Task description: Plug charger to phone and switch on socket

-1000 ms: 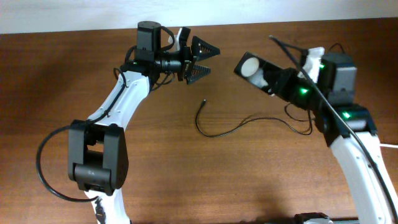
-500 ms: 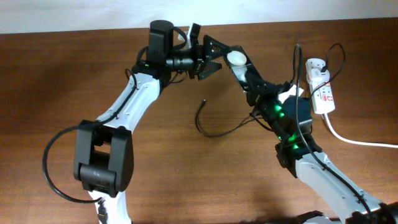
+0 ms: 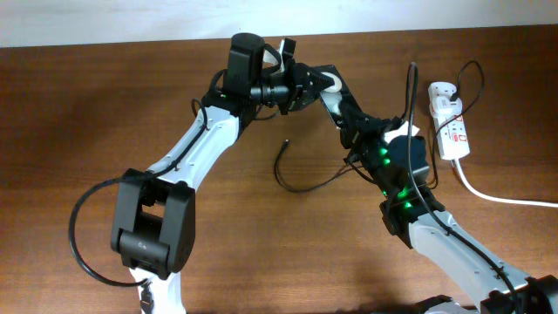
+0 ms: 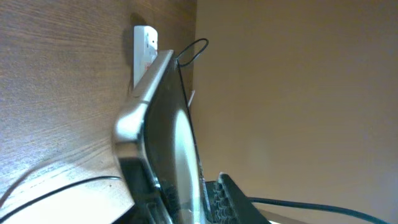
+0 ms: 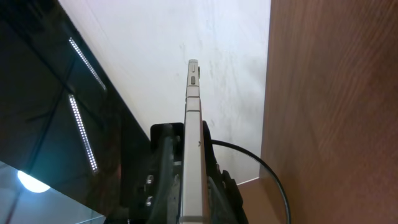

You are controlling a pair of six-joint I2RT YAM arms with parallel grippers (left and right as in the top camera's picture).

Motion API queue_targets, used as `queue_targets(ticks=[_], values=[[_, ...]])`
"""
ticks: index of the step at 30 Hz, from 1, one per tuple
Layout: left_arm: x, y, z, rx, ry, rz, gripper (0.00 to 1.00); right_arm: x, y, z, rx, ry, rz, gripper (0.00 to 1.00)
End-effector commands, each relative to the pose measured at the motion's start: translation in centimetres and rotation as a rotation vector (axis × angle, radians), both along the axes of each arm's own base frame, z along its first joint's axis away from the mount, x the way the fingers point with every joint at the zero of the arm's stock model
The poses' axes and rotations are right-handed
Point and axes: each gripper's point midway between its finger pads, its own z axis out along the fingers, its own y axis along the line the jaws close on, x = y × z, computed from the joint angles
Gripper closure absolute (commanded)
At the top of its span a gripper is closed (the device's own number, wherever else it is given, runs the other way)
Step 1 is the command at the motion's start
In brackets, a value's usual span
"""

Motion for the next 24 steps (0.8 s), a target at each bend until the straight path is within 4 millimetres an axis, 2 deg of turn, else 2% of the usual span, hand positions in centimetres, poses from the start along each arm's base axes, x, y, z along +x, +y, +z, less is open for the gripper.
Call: queue_targets(ticks=[1, 2, 3, 9, 11, 12, 13, 14, 16, 18, 20, 22, 24], values=[[-0.2, -0.6, 0.6, -0.005, -0.024, -0.011, 0.79, 0.1, 0.9, 1.9, 0.01, -0.048, 0.026, 0.96], [-0.3, -0.6, 0.6, -0.005, -0.024, -0.011, 0.82, 0.1, 0.9, 1.9, 0.01, -0.048, 0.026, 0.96], [-0.3, -0.6, 0.6, -0.005, -0.024, -0.011, 0.92, 0.1, 0.9, 1.9, 0.01, -0.048, 0.026, 0.96], [-0.3, -0.6, 0.6, -0.005, -0.024, -0.012, 1.0, 0.1, 0.9, 1.9, 0.009, -0.048, 0.026, 0.96], [-0.2, -0.6, 0.6, -0.006, -0.022, -0.011, 1.0, 0.1, 0.9, 1.9, 0.009, -0.048, 0.026, 0.84], [-0.2, -0.6, 0.6, -0.007, -0.017, -0.009, 1.0, 0.1, 0.9, 1.9, 0.009, -0.048, 0.026, 0.68], [-0.2, -0.5, 0.6, -0.007, -0.017, -0.007, 1.0, 0.1, 0.9, 1.9, 0.009, -0.047, 0.026, 0.6], [0.2, 0.0, 0.6, -0.007, -0.017, 0.004, 1.0, 0.1, 0.9, 1.6, 0.005, -0.034, 0.026, 0.38], [1.1, 1.4, 0.7, -0.007, -0.017, 0.03, 1.0, 0.0, 0.9, 0.9, -0.004, -0.009, 0.031, 0.25], [2.5, 3.5, 0.6, -0.007, -0.017, 0.074, 1.0, -0.1, 1.1, 0.8, -0.014, -0.008, 0.047, 0.15], [3.4, 5.4, 0.7, -0.015, -0.016, 0.092, 1.0, -0.1, 1.1, 0.8, -0.088, -0.042, 0.056, 0.01], [4.0, 7.5, 0.9, -0.019, -0.037, 0.098, 1.0, -0.3, 1.2, -0.3, -0.135, -0.016, 0.067, 0.01], [4.6, 9.6, 0.8, -0.024, -0.036, 0.107, 1.0, -1.1, 1.6, -2.5, -0.247, 0.028, 0.13, 0.01]])
